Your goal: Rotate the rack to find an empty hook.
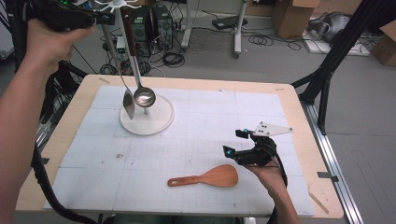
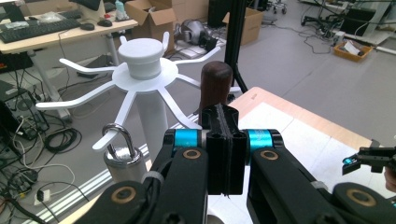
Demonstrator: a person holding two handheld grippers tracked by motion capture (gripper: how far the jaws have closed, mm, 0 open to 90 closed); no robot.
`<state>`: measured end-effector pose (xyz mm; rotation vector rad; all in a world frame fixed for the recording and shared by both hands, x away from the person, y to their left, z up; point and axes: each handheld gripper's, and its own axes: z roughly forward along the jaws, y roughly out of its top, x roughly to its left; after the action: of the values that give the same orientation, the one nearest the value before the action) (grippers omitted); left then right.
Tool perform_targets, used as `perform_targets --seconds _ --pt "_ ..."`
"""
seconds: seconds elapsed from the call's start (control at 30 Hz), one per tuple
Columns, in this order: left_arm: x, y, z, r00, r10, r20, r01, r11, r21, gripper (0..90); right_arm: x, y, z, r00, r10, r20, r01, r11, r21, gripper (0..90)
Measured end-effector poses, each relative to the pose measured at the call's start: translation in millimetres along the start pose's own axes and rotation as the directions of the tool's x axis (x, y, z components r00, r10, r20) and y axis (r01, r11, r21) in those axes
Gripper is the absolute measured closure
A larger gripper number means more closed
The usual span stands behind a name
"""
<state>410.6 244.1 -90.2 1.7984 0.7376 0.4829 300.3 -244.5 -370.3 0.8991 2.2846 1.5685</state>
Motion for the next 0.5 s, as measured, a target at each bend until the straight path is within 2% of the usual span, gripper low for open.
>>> perform_targets --seconds 0.5 --pt "12.5 -2.2 -10.1 0.9986 -0.019 -0.05 0.018 0.9998 -0.011 89.6 0.7 0.2 -0.7 1.0 -0.002 0.005 0.002 1.0 0.003 15.5"
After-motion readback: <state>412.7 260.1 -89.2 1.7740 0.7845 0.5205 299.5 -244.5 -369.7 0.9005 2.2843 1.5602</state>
